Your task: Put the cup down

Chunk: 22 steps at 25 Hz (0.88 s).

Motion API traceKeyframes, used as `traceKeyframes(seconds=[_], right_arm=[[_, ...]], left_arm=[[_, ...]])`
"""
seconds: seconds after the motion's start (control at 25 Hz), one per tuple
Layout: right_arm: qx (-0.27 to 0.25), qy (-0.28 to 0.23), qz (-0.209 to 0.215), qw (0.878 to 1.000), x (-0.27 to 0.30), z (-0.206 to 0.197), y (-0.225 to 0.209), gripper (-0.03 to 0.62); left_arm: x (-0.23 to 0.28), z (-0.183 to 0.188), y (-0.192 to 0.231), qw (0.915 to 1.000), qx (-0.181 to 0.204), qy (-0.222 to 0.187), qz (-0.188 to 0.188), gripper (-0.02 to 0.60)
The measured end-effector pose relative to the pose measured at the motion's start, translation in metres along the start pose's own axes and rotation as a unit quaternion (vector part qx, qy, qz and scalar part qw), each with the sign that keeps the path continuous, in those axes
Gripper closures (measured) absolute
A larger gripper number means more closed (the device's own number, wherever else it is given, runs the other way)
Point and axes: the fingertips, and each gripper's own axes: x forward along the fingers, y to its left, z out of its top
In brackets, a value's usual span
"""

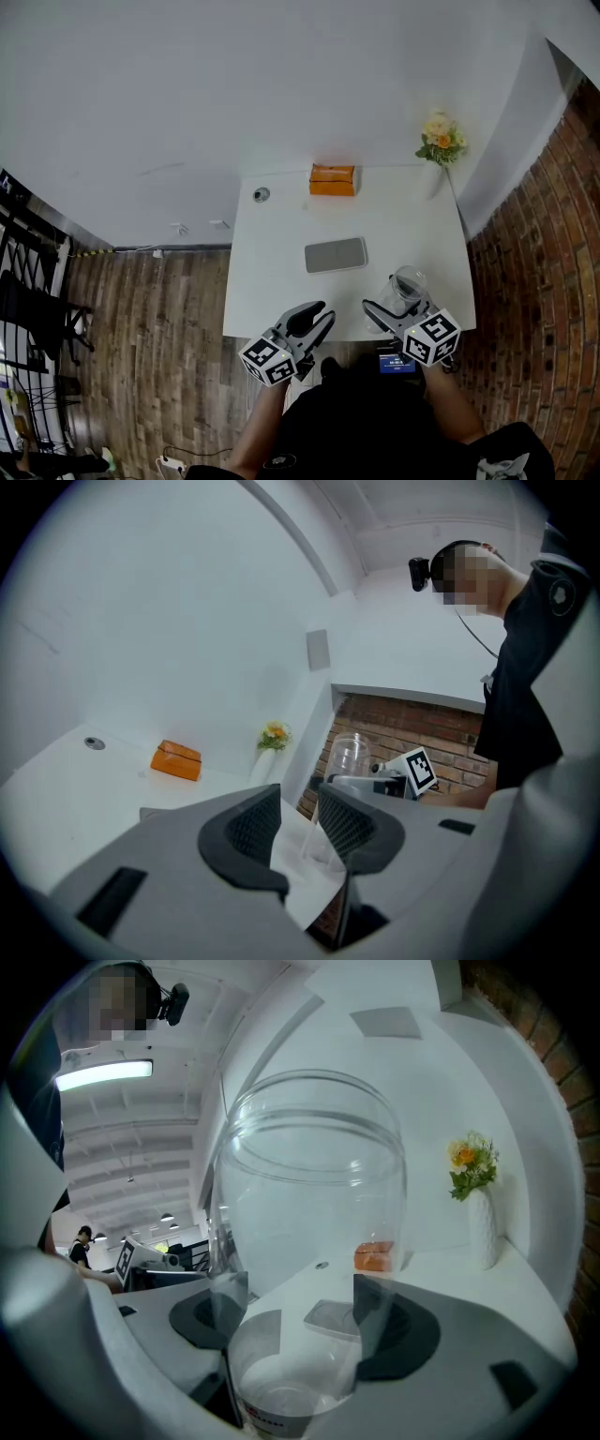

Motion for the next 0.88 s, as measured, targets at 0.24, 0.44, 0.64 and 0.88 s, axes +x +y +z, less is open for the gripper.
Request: traceKeyframes(seconds=[0.24, 0.44, 0.64, 0.88], right_arm=[[-0.014, 0.016, -0.016, 1.000, 0.019, -0.008, -0.034, 0.230], [-0.044, 0.014, -0.027, 0.999, 0.065, -0.004, -0.068, 0.230], [-0.076, 0.012, -0.022, 0.997, 0.123, -0.002, -0.091, 0.230], [-0.124, 0.022, -0.028, 0.992, 0.184, -0.015, -0.104, 0.230]], left_arm=[[-0.006, 0.002, 0.001, 0.9998, 0.011, 0.009, 0.011, 0.449], [-0.012, 0.002, 0.002, 0.9992, 0.023, 0.027, 0.020, 0.449], [-0.015, -0.004, 0.007, 0.9985, 0.017, 0.036, 0.038, 0.449], [-0.013, -0.017, 0.004, 0.9978, 0.001, 0.052, 0.040, 0.449]])
